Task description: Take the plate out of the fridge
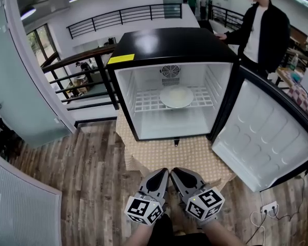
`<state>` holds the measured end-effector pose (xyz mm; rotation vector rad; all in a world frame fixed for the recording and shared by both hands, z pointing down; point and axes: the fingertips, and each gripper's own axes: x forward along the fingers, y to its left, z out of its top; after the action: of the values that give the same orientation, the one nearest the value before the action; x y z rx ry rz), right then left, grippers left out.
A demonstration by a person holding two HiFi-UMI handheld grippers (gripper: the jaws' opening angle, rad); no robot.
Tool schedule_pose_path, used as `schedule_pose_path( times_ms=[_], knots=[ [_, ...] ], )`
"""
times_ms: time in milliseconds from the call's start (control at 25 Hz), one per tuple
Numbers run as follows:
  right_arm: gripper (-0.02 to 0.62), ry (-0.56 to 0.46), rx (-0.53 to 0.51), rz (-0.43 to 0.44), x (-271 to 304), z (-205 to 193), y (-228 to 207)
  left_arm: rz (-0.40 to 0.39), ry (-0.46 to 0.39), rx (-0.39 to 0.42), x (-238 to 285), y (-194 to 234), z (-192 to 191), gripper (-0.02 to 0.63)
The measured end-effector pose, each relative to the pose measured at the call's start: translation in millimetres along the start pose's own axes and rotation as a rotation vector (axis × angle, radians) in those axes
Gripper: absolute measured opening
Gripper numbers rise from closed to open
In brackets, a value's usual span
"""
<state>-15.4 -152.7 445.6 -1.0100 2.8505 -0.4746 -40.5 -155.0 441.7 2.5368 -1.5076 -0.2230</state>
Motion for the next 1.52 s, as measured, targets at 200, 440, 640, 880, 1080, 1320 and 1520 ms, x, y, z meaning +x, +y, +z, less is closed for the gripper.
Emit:
schedule_pose_path(
  times_ms=[200,440,640,880,1080,1320,1520],
  knots=[
    [0.054,-0.012,0.016,-0.031,27.2,6.7,-22.1,-0.028,0.017,-0.002,27.3,22.3,2.8,0.011],
    [0.054,-0.027,0.035,-0.071,56.1,13.0,-45.9,-0.066,0.034,-0.003,58.0,46.9,6.1,0.011],
    [0.054,-0.038,0.043,-0.118,78.1,13.7,-66.6,-0.11,0.044,-0.006,81.3,65.7,6.0,0.011],
    [0.054,-0.051,0.065,-0.156,93.7,18.6,-75.2,-0.143,0.051,-0.021,97.2,80.5,8.2,0.011],
    [0.054,-0.057,0.114,-0.186,101.2,18.6,-88.3,-0.142,0.053,-0.037,106.0,86.2,5.2,0.011],
    [0.054,-0.067,0.209,-0.195,120.2,30.4,-106.1,-0.142,0.058,-0.043,123.0,97.3,7.3,0.011],
    [0.055,-0.084,0.339,-0.202,138.3,42.9,-126.9,-0.157,0.066,-0.021,140.7,104.4,11.9,0.011]
  ],
)
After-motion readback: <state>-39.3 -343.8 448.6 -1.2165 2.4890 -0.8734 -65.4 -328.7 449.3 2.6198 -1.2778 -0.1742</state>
